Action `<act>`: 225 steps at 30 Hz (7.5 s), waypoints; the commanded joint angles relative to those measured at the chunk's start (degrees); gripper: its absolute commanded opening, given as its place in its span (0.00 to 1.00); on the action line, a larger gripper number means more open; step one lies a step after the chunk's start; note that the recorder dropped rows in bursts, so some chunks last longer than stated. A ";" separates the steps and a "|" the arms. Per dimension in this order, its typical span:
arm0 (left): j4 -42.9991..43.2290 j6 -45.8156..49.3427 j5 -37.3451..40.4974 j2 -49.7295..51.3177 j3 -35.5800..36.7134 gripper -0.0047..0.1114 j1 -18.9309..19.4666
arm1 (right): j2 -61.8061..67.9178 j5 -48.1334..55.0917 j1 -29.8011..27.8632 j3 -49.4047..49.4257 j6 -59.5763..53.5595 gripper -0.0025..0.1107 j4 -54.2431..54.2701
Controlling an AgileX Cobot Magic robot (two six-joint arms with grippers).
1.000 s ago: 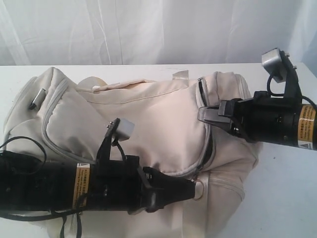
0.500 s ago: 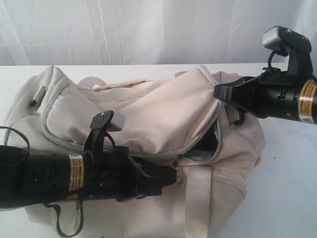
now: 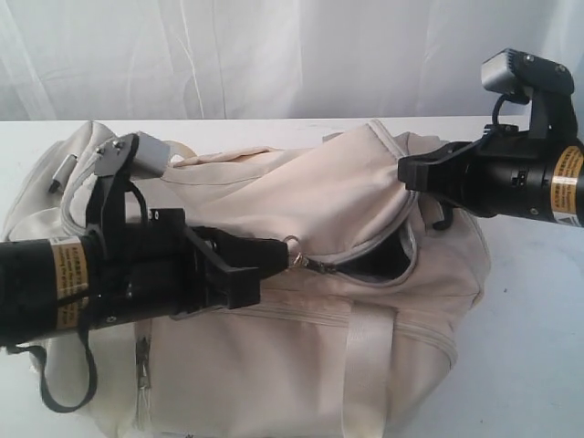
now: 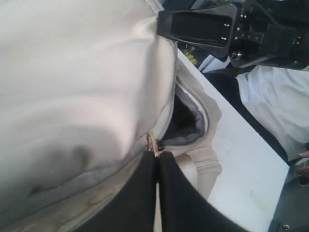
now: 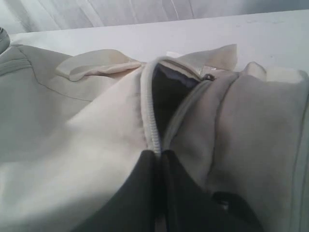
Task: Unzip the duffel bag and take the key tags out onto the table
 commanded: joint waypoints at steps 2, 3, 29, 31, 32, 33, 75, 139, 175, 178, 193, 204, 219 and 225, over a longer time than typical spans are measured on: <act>4.34 -3.94 9.05 -6.06 0.03 0.04 0.13 | -0.60 0.30 -0.10 -0.21 -0.17 0.02 -0.53; 4.90 -5.13 10.85 -6.94 0.03 0.04 0.13 | -0.60 0.30 -0.10 -0.21 -0.17 0.02 -0.53; 12.40 -20.65 44.80 -33.57 6.06 0.04 0.13 | -0.60 0.30 -0.10 -0.21 -0.17 0.02 -1.55; 11.60 -20.65 47.39 -35.06 6.06 0.04 0.13 | -0.60 0.30 -0.10 -0.21 -0.17 0.02 -3.28; 10.94 -20.42 48.37 -35.63 6.06 0.04 0.13 | -0.60 0.30 -0.10 -0.21 -0.17 0.02 -3.94; 10.08 -19.69 49.50 -36.31 6.06 0.04 0.13 | -0.60 0.30 -0.10 -0.21 -0.17 0.02 -4.21; 0.01 0.38 54.11 -43.15 5.95 0.04 0.13 | -3.22 -11.93 20.48 -2.71 -40.29 0.58 -3.04; 52.08 -43.08 64.47 -25.71 5.26 0.04 0.13 | 26.88 -0.94 43.45 -20.11 -78.01 0.02 29.45; -8.01 22.44 64.97 -36.74 3.61 0.51 0.13 | 23.59 0.47 43.23 -20.11 -78.03 0.02 36.08; -4.41 22.44 62.63 -35.60 3.61 0.50 0.13 | 23.59 0.72 43.23 -20.11 -76.55 0.02 36.08; 1.66 22.81 63.79 -27.45 3.61 0.50 0.13 | 23.02 0.51 43.23 -20.11 -72.60 0.02 35.70; 7.63 22.45 58.97 -23.52 3.61 0.50 0.13 | 21.89 0.63 43.23 -20.11 -70.60 0.02 35.70; 18.24 12.74 58.99 -22.75 3.61 0.49 0.13 | 21.89 1.27 43.23 -20.11 -64.83 0.02 29.45; 23.00 6.07 59.21 -22.75 3.61 0.35 0.13 | 21.89 1.27 43.23 -20.11 -64.85 0.02 29.13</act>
